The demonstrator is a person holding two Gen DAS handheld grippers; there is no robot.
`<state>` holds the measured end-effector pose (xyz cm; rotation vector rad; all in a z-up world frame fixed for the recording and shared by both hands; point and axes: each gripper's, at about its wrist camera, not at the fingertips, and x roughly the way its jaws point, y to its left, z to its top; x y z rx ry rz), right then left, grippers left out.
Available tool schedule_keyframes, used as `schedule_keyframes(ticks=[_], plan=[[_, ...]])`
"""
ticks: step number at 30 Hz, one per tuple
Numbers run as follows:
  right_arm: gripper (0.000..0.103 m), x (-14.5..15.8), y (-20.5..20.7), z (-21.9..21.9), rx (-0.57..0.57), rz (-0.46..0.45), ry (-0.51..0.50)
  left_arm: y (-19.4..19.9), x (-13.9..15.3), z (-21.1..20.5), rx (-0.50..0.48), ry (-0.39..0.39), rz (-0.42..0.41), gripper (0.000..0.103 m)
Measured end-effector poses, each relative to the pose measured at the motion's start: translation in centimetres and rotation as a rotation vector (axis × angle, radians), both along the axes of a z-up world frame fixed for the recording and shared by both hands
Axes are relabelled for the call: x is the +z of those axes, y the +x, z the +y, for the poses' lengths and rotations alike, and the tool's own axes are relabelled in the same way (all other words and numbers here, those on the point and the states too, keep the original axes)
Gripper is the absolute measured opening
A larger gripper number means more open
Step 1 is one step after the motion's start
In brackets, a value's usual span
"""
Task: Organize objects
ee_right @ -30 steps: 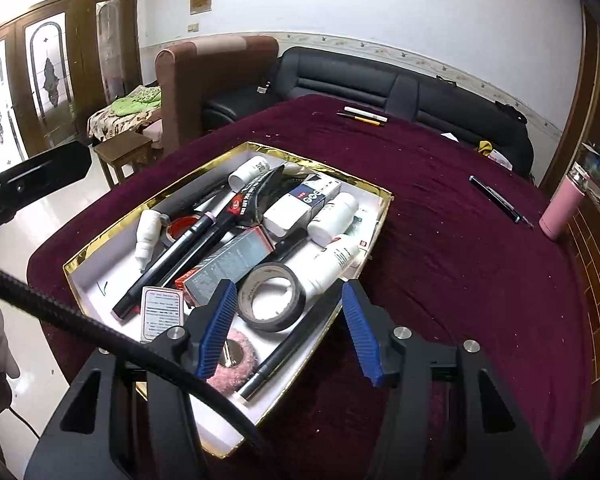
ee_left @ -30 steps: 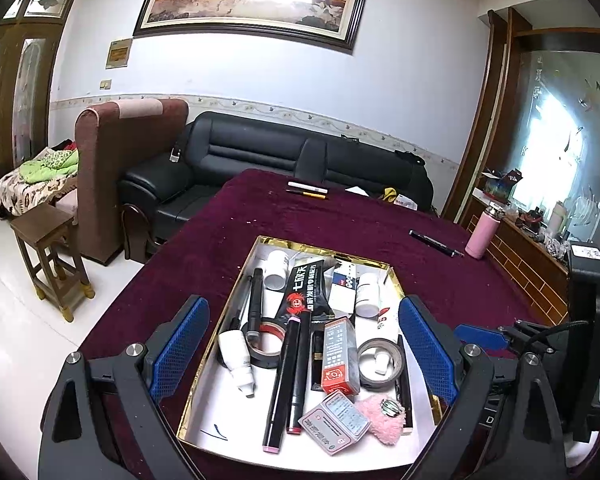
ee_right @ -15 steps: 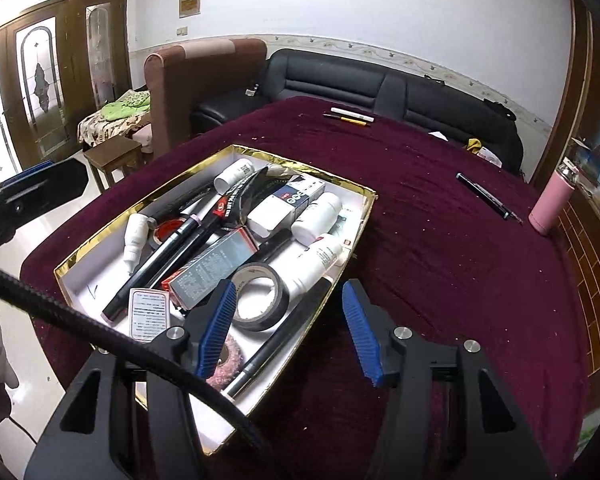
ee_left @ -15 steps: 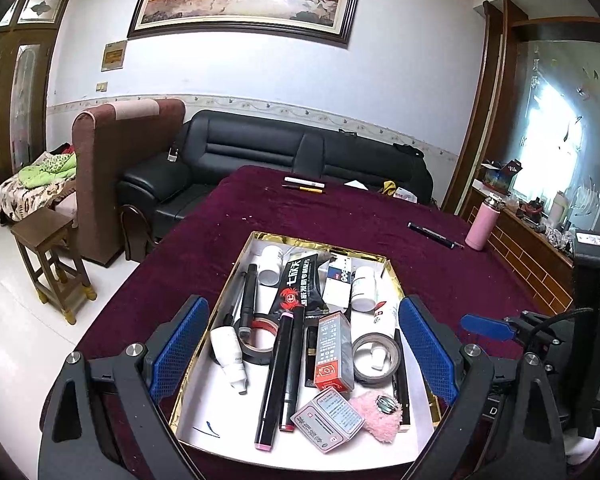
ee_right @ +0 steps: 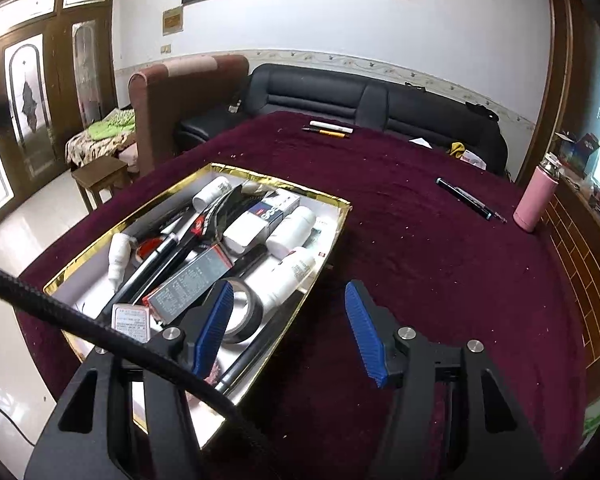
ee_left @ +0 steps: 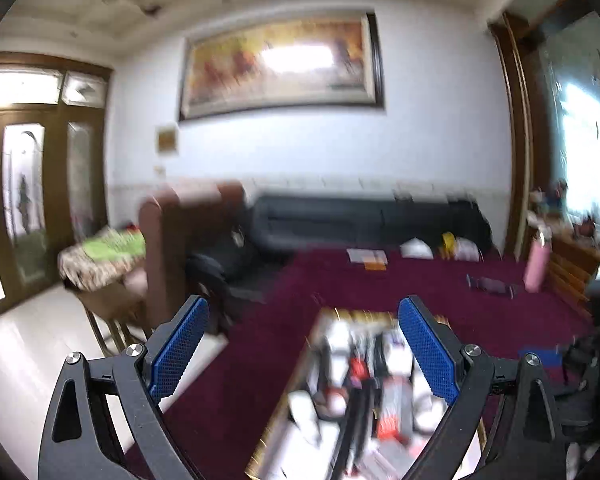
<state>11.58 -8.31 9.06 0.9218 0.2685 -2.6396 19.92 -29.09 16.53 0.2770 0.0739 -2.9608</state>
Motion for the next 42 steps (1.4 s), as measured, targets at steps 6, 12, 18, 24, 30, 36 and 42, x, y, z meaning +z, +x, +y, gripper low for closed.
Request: schedule_keyframes(ticks=[6, 12, 18, 24, 30, 36, 42], plan=[[0.059, -0.1, -0.5, 0.5, -0.014, -0.009, -0.004, -0.3, 0.8, -3.8, -0.111, 0.325, -0.022, 0.102], [0.059, -0.5, -0.6, 0.4, -0.018, -0.018, 0.013, -2.6, -2.3, -5.4, -0.184, 0.553, -0.122, 0.102], [0.059, -0.8, -0.7, 0.2, -0.013, -0.025, 0.018, -2.6, -4.9, -7.1, -0.169, 0.701, -0.149, 0.102], [0.059, -0.9, -0.5, 0.3, -0.012, -0.028, 0.015, -2.8, -5.4, -5.9, 0.010, 0.590, -0.230, 0.102], [0.059, -1.0, -0.4, 0.6, -0.016, -0.025, 0.013, -3.5, -6.0, -4.6, 0.058, 0.463, -0.284, 0.102], [0.059, -1.1, -0.2, 0.3, 0.005, -0.019, 0.015, -3.8, -6.3, -3.7, 0.106, 0.367, -0.340, 0.102], [0.059, -1.0, -0.1, 0.3, 0.009, -0.015, 0.016, -3.8, -6.5, -3.9, 0.128, 0.367, -0.356, 0.102]])
